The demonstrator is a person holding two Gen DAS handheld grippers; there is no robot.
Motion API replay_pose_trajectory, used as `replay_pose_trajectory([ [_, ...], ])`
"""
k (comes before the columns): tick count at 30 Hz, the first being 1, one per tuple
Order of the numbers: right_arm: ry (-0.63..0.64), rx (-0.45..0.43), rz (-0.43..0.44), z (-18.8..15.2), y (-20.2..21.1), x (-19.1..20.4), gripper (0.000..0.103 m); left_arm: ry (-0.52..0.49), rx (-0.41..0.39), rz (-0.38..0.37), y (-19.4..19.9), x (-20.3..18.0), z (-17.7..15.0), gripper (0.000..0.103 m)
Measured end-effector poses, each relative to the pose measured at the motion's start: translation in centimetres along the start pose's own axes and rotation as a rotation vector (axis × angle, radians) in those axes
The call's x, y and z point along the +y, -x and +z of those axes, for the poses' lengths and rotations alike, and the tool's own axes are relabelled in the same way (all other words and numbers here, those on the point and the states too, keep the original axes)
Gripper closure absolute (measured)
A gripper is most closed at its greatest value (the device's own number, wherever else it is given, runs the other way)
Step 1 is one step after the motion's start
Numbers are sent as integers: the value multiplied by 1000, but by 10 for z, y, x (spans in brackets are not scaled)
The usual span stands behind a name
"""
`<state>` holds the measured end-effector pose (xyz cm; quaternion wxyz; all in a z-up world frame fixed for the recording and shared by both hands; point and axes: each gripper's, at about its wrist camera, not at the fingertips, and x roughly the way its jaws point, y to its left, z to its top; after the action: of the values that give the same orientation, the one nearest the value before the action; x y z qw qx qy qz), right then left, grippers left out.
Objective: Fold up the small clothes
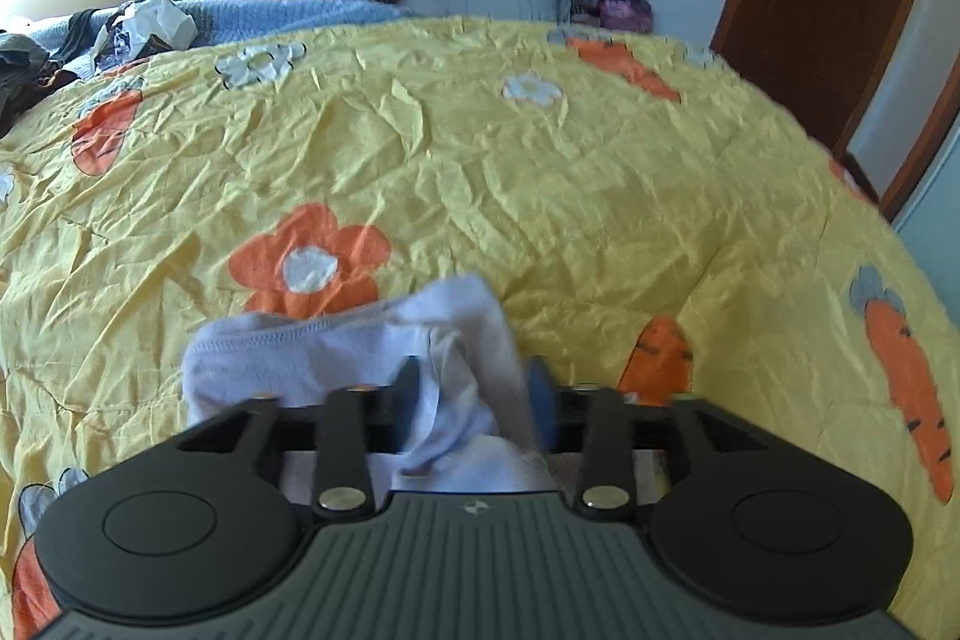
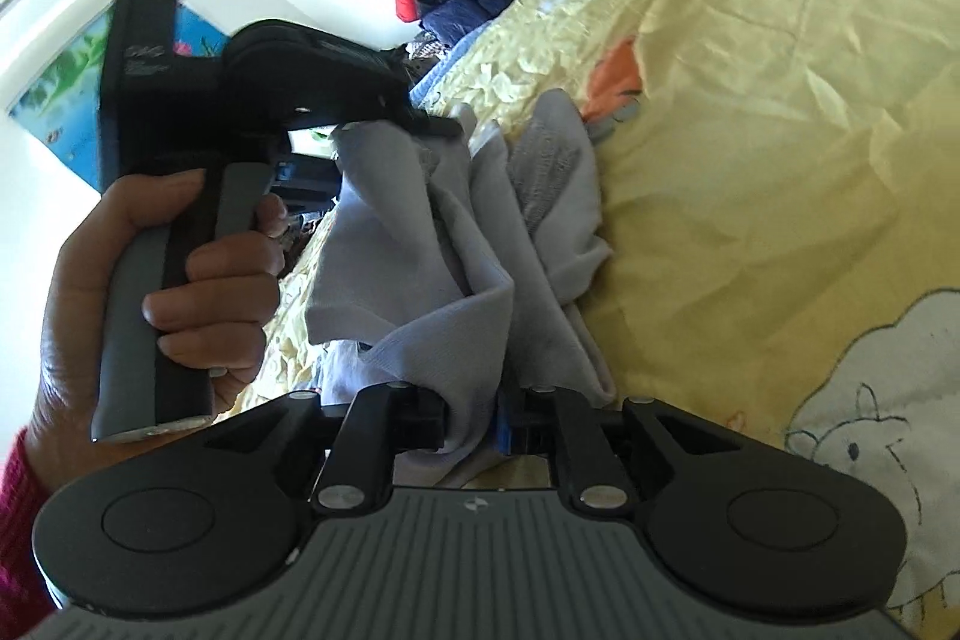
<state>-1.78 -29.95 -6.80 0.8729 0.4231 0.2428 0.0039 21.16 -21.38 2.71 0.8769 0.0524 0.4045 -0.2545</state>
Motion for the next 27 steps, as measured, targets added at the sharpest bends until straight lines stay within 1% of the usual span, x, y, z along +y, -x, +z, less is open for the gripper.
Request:
replay_pose_trajectory([
  [1,-10,1,1,1,0,-2,79,9,-31,0,5,2,1,32],
  [2,-17,0,-2,3,1,-3,79,16,-68,7,10,3,3,28],
  [3,-21,-1,-4,3,3,-5,78,17,-95,16,15,4,3,27],
  [5,-32,0,-7,4,5,-7,77,10,-123,40,23,7,6,27],
  [8,-47,8,-11,6,16,-12,74,5,-136,74,34,20,-1,27],
  [12,-26,-8,-47,9,40,-17,67,-27,-155,171,49,40,-29,27],
  [13,-9,-29,-73,10,46,-16,68,-32,-161,193,54,46,-40,27],
  [15,80,-99,-152,13,57,-3,68,-23,-159,226,61,54,-60,27],
  [16,135,-129,-177,15,60,6,68,-13,-155,231,63,58,-69,27],
  [17,198,-153,-190,16,61,16,68,-4,-152,227,66,60,-77,27],
  [19,289,-171,-182,19,57,35,68,12,-138,220,70,62,-94,27],
  [22,379,-152,-137,20,39,56,68,6,-123,212,73,60,-114,26],
  [23,401,-137,-134,21,31,60,66,-4,-119,217,72,58,-119,26],
  [24,422,-114,-159,23,20,61,68,-12,-119,225,71,57,-124,27],
  [25,430,-92,-200,23,11,60,68,-19,-123,230,71,55,-127,27],
  [26,429,-71,-243,24,4,57,66,-25,-128,233,72,55,-129,27],
  [27,415,-54,-278,25,0,55,67,-28,-132,235,73,55,-131,27],
])
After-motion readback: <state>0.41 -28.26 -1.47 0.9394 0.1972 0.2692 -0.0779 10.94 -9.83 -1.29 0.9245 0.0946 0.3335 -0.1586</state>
